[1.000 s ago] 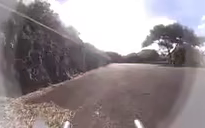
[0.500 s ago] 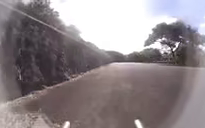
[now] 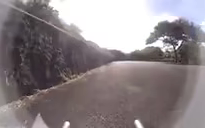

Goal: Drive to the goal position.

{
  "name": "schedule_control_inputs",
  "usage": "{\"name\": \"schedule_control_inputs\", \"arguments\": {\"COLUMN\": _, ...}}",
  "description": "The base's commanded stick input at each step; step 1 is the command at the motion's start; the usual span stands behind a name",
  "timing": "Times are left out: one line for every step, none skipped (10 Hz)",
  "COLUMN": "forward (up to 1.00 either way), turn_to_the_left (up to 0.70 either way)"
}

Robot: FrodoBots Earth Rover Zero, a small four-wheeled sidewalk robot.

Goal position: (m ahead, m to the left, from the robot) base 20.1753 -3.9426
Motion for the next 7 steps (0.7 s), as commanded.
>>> {"name": "schedule_control_inputs", "arguments": {"forward": 0.7, "turn_to_the_left": 0.0}}
{"name": "schedule_control_inputs", "arguments": {"forward": 0.7, "turn_to_the_left": 0.0}}
{"name": "schedule_control_inputs", "arguments": {"forward": 0.7, "turn_to_the_left": 0.0}}
{"name": "schedule_control_inputs", "arguments": {"forward": 0.7, "turn_to_the_left": 0.0}}
{"name": "schedule_control_inputs", "arguments": {"forward": 0.7, "turn_to_the_left": 0.0}}
{"name": "schedule_control_inputs", "arguments": {"forward": 0.7, "turn_to_the_left": 0.0}}
{"name": "schedule_control_inputs", "arguments": {"forward": 0.7, "turn_to_the_left": -0.12}}
